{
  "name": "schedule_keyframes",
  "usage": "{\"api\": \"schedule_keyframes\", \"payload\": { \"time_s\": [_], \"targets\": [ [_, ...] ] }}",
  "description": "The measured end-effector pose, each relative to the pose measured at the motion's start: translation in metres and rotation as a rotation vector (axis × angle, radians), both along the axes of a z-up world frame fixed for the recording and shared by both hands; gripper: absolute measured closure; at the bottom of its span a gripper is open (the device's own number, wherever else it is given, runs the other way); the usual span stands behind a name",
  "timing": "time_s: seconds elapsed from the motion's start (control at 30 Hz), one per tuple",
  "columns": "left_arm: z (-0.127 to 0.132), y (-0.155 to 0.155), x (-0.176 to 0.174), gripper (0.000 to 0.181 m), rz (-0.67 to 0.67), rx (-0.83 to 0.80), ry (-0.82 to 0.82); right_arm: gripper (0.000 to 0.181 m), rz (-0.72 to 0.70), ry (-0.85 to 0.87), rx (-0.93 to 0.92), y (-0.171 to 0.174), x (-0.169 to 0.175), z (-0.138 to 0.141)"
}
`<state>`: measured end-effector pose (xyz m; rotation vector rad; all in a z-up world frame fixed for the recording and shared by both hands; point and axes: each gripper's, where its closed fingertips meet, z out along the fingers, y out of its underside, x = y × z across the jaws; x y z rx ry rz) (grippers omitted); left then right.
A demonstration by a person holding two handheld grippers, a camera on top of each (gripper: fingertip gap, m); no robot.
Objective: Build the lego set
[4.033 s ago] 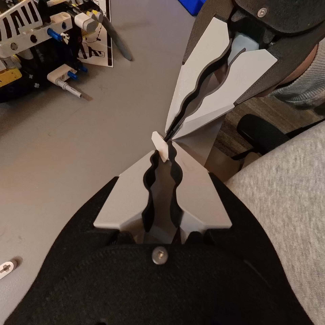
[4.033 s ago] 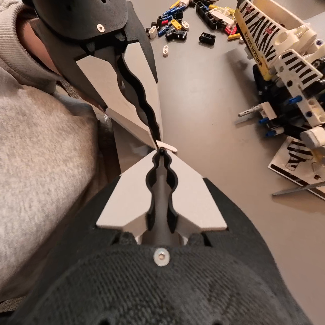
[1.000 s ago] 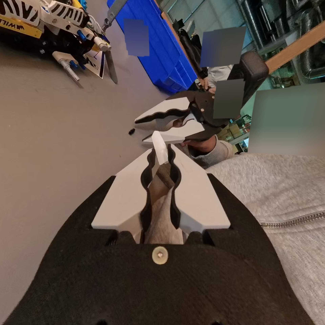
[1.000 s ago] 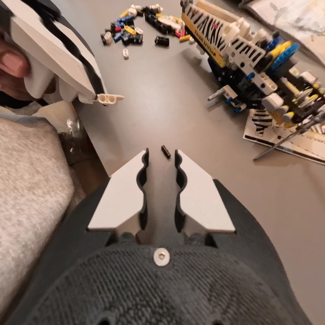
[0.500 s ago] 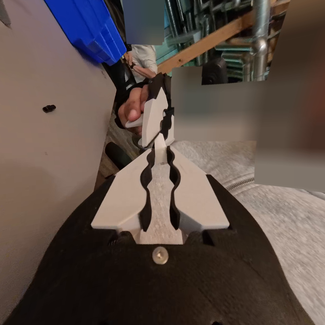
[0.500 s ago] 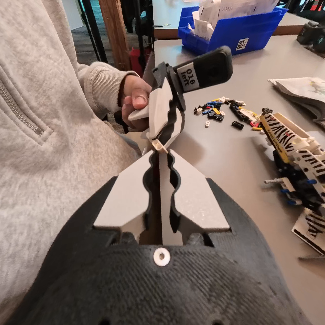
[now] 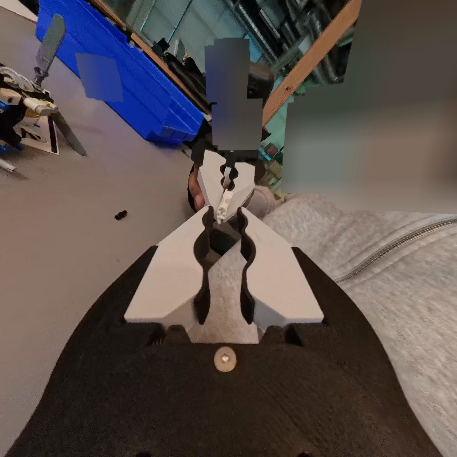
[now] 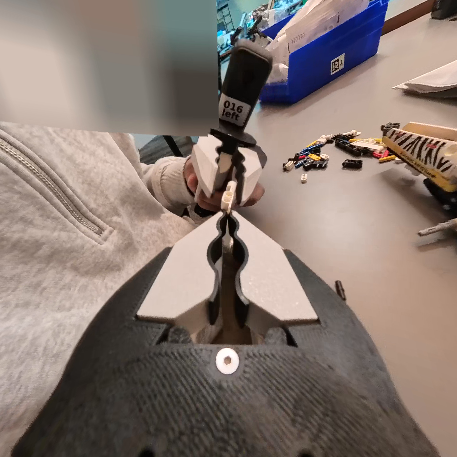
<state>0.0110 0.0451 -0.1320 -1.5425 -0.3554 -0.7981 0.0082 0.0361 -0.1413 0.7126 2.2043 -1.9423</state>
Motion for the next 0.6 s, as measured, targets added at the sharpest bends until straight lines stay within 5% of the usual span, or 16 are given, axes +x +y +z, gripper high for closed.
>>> {"api": "schedule_keyframes", "payload": {
  "time_s": [0.1,0.6],
  "targets": [
    [-0.0034,0.0026,0.0008,0.176,0.024,-0.015,0.085,0.181,0.014,-0.023,-0.02,-0.0012,0.001,0.0003],
    [0.0022,0.0009,0.0048,0.176,0.023,0.051,0.099,0.181,0.065,-0.068,-0.028,-0.0081,0.0069,-0.0037]
  ]
}}
